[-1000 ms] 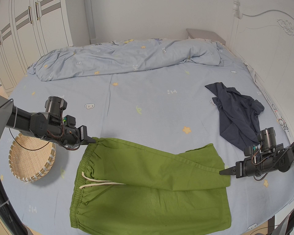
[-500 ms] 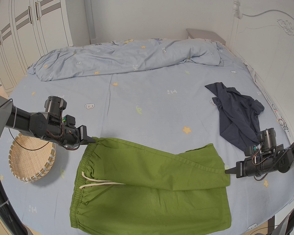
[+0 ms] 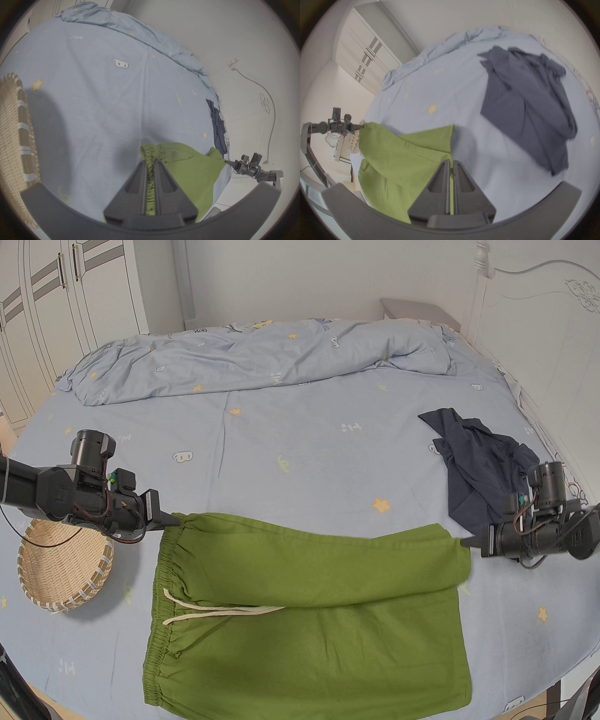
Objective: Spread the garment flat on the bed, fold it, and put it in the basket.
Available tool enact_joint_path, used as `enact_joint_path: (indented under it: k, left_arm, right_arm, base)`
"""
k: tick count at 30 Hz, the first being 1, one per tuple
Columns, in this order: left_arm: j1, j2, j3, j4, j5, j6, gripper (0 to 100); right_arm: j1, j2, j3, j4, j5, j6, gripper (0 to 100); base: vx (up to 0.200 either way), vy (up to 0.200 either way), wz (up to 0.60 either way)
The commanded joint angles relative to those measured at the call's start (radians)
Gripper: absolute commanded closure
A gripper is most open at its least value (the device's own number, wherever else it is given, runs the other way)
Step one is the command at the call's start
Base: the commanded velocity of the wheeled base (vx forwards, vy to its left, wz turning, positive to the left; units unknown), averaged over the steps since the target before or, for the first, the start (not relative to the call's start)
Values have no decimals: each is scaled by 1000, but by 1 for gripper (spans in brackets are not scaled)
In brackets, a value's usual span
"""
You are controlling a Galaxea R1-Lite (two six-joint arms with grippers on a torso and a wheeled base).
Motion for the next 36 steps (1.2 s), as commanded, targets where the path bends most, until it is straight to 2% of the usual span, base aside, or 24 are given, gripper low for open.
enact_joint_path:
  k: [1,6,21,27,36]
  left_arm:
    - [55,-157,71,-29,-4,-3,100]
    - [59,-169,102,-64,-1,-1,100]
    - [99,-163,117,-127,-4,-1,100]
    - [99,-157,117,-132,-7,-1,100]
    - [94,-155,120,-132,-7,-1,100]
  right_arm:
    - [56,0,-286,144,-55,7,100]
    - [77,-2,-391,192,-86,7,100]
    - [108,-57,-443,235,-91,5,100]
    - [163,-216,-400,261,-91,7,100]
    - [286,-453,-395,462,-91,4,100]
  base:
    - [0,0,0]
    - [0,0,0]
    - [0,0,0]
    - [0,0,0]
    - [0,0,0]
